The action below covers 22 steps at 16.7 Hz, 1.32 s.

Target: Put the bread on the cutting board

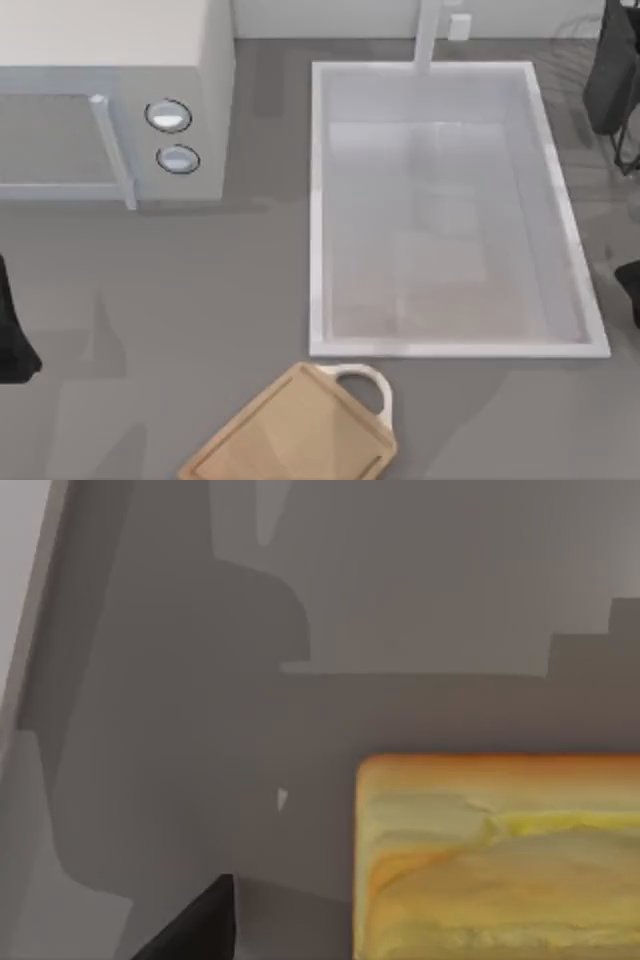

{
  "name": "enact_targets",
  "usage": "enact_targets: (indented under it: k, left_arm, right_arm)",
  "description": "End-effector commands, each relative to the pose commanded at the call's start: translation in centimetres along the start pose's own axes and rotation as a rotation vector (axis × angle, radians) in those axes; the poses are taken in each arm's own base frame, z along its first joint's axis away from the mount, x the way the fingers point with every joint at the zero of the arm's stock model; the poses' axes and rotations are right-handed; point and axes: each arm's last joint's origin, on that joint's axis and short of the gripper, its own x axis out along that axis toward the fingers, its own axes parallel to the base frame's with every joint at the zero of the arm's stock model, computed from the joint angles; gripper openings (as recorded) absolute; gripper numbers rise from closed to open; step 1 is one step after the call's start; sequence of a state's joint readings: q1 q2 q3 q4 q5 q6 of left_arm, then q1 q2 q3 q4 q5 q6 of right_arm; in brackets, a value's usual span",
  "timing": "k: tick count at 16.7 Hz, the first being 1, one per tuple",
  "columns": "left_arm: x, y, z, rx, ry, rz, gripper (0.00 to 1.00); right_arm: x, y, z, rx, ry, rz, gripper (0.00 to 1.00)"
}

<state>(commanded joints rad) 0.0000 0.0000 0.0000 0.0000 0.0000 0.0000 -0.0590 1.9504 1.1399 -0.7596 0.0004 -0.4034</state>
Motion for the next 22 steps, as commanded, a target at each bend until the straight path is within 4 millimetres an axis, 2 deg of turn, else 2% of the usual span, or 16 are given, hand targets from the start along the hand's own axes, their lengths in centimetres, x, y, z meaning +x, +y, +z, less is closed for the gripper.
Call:
enact_targets:
  k: [9,17,20,22]
  left_arm:
    - [0.0,0.0,0.0,0.000,0.000,0.000,1.00]
    - [0.0,0.0,0.0,0.000,0.000,0.000,1.00]
    - [0.0,0.0,0.0,0.000,0.000,0.000,1.00]
    - [0.0,0.0,0.0,0.000,0.000,0.000,1.00]
  right_arm:
    - [0.0,0.0,0.0,0.000,0.000,0.000,0.02]
    - [0.0,0.0,0.0,0.000,0.000,0.000,0.00]
    - [-1.0,-0.1,0.2,0.004,-0.014,-0.002,0.00]
    - [-2.5,-0.3,0.5,0.006,-0.019,-0.004,0.00]
